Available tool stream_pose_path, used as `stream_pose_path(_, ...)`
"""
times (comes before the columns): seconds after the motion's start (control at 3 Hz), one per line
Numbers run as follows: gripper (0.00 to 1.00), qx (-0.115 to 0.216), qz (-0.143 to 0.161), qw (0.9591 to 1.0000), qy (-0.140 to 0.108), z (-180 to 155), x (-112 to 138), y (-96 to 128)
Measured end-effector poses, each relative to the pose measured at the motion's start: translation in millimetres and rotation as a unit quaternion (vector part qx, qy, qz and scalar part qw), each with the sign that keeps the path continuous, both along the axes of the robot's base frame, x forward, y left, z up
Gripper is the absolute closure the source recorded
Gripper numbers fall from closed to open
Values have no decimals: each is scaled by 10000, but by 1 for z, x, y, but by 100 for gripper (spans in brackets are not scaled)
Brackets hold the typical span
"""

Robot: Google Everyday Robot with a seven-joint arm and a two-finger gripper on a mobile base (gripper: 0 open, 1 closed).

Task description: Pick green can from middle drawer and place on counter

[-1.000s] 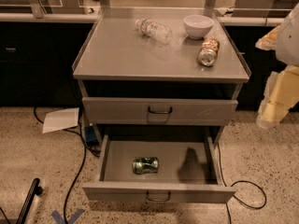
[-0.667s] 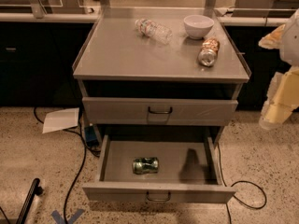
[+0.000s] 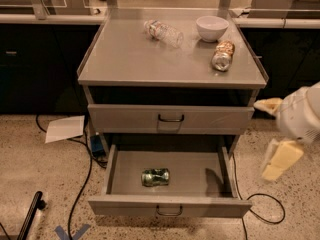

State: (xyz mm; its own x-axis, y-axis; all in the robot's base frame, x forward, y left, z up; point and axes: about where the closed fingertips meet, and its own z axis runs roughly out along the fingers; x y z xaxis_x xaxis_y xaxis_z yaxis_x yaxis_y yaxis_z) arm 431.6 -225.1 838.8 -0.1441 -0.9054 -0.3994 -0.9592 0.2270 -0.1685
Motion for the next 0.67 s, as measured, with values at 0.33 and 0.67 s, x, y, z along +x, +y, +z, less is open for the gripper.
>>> stream_pose_path(0.33,0,654,290,9974,-90,-84,54,28)
stream_pose_path(0.67,0,1060,425,9930,-289,-150,123,59)
